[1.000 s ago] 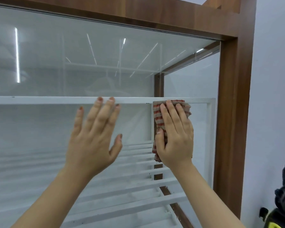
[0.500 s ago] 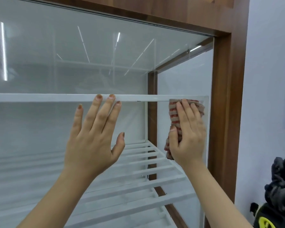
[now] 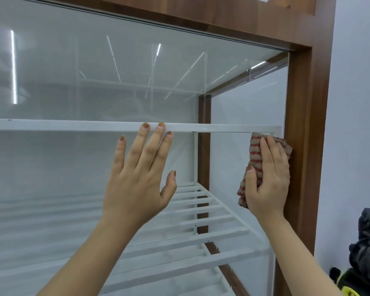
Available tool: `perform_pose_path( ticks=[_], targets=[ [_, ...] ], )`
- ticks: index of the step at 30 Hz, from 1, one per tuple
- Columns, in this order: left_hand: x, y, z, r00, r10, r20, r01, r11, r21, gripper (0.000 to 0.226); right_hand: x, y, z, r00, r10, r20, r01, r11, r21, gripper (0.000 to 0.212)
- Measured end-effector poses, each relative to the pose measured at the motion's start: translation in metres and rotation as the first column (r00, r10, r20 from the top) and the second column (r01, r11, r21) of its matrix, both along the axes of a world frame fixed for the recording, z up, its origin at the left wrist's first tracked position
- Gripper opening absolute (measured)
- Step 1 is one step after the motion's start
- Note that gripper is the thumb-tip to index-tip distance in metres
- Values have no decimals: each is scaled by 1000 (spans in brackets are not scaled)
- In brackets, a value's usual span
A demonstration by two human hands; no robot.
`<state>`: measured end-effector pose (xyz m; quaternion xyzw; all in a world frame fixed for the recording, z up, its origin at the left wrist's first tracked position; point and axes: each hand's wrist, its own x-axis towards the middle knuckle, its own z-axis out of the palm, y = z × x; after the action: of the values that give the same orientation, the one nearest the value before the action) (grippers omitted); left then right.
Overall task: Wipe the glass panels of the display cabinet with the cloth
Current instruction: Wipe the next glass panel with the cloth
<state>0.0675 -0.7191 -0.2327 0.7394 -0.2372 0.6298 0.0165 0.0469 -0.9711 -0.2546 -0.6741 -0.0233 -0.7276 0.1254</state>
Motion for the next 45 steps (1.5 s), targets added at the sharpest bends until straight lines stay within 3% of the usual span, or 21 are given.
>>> perform_pose_path(
  ticks=[7,12,18,25,30,34,40,45],
  targets=[
    [-2,5,2,999,-19,-49,21,999,33,65,-6,17,-11,998,42,-41,-40,999,36,44],
    [-13,29,-7,991,-62,-122,73,994,81,64,-19,84,-28,984,165,-64,-165,986,5,41],
    [-29,129,-63,989,50,-142,-43,998,55,62,-21,197,-63,954,275,-118,-294,936,-192,38],
    [-36,244,-102,978,155,-137,-163,985,-49,62,-11,318,-100,945,265,-193,-307,923,-234,42],
    [-24,276,-106,982,131,-133,-138,989,-51,67,1,361,-110,938,277,-209,-323,917,-233,42],
    [-11,279,-109,994,79,-78,-84,995,-60,68,8,369,-113,954,242,-176,-279,931,-235,42],
    [1,277,-116,993,119,8,-118,991,-69,68,15,378,-112,994,1,-112,-31,962,-271,47],
    [2,277,-118,992,121,23,-119,991,-63,68,17,365,-99,995,-17,-95,-12,956,-292,46]
  ],
)
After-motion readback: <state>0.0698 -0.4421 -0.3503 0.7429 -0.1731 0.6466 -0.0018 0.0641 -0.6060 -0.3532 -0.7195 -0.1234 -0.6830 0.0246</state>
